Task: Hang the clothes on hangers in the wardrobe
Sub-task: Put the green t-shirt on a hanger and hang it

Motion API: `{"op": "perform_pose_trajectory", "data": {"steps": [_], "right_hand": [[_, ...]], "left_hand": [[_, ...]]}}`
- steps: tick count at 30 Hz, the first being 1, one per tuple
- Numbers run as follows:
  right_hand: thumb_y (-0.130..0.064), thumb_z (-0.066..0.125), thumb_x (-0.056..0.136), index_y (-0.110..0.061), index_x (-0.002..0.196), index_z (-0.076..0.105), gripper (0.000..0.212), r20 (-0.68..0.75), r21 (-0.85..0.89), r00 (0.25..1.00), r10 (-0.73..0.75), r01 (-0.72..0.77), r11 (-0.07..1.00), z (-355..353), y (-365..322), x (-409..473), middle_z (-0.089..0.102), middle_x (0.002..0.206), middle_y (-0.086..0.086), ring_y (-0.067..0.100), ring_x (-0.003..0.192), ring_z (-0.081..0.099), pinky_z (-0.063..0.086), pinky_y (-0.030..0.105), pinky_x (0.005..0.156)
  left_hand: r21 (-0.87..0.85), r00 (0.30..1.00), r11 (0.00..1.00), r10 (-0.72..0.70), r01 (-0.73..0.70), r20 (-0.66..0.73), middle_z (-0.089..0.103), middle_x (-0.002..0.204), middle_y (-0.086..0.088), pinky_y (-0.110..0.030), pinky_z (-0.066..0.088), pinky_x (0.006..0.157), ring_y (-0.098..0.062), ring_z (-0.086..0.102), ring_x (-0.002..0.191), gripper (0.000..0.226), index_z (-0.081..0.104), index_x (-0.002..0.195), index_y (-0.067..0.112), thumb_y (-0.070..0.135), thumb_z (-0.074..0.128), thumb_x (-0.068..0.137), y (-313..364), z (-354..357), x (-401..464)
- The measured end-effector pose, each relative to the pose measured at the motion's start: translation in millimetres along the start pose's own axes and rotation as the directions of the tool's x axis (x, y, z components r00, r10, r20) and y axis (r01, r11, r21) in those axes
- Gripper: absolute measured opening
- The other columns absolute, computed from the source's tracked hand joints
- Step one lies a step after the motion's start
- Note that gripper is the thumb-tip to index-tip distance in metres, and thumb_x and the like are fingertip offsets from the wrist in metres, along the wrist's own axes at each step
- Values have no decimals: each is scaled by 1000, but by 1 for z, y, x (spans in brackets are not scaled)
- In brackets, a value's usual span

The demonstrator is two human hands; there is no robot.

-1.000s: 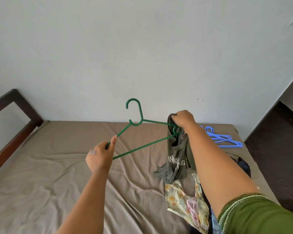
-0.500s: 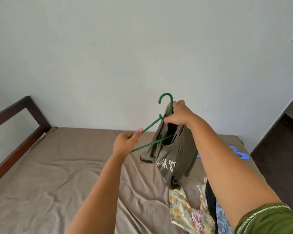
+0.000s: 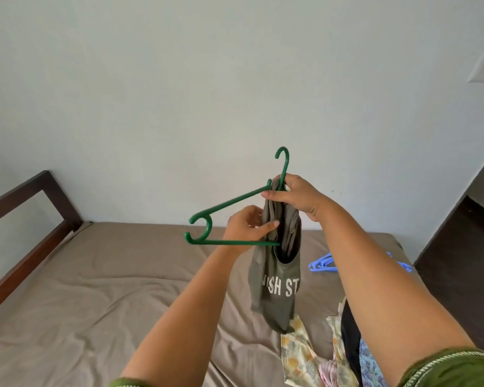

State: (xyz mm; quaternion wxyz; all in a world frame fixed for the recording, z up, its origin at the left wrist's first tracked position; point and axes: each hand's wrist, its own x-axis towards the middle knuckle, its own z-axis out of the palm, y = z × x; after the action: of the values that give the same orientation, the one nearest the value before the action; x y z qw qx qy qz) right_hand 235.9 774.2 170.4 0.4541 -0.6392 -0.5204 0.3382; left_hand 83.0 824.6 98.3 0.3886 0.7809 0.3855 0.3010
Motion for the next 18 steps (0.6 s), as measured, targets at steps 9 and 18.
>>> {"op": "perform_pose_trajectory", "data": {"steps": [9, 18], "right_hand": [[-32, 83, 68, -13, 106, 43, 59, -592, 74, 804, 58, -18, 997, -18, 26, -7, 65, 96, -11, 7, 99, 58, 47, 31, 82], [-22, 83, 64, -12, 106, 37, 63, -669, -95, 742, -44, -26, 995, 3, 52, -6, 65, 79, -2, 11, 72, 60, 46, 24, 68]], "left_hand": [[-115, 957, 981, -181, 158, -228, 66, 76, -10, -34, 45, 70, -21, 58, 74, 19, 66, 80, 7, 22, 62, 90, -12, -45, 10], [419, 953, 898, 0, 133, -303, 62, 79, 5, -24, 37, 68, -16, 55, 78, 4, 64, 84, 20, 18, 66, 81, -1, -113, 3]]}}
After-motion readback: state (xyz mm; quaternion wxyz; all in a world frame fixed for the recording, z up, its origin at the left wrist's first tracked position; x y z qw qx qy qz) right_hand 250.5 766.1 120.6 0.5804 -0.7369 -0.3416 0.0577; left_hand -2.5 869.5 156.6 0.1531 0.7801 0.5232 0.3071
